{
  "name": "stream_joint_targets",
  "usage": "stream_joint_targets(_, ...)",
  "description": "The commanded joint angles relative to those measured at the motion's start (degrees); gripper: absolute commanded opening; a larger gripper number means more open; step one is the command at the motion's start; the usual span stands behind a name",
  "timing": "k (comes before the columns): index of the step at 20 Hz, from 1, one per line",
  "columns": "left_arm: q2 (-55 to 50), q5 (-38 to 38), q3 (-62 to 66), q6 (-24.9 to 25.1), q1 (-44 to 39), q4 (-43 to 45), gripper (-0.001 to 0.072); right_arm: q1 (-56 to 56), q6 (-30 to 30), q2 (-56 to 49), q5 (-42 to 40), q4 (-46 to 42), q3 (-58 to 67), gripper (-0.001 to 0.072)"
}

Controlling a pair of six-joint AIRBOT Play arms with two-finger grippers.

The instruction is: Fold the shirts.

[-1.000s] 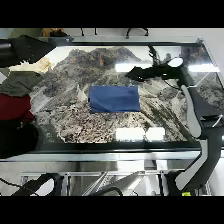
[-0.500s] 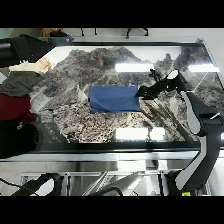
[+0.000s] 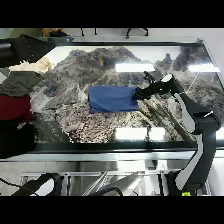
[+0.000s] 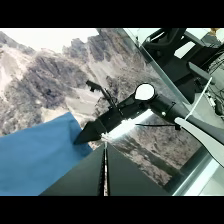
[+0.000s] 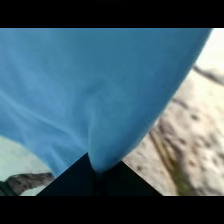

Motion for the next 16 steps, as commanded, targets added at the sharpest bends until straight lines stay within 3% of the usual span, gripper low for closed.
stream_joint_targets(1, 0.02, -0.02, -0.02, -0.04, 0.02, 0.00, 0.0016, -0.92, -5.11, 1.92, -0.26, 9.73, 0.66, 0.0020)
stream_joint_targets(4, 0.02, -0.09, -0.02, -0.04, 0.02, 0.00, 0.0017, -7.87, -4.50, 6.71, -1.01, 10.45, 3.78, 0.0020)
stream_joint_targets(9, 0.02, -0.96, -0.02, -0.02, 0.02, 0.02, 0.0016, -27.69, 2.25, 15.15, 2.32, 8.79, 3.96, 0.0020)
stream_joint_targets(16, 0.02, -4.02, -0.02, 0.00, 0.02, 0.02, 0.0016, -47.12, 14.29, 21.97, 2.99, -12.26, -4.72, 0.0019)
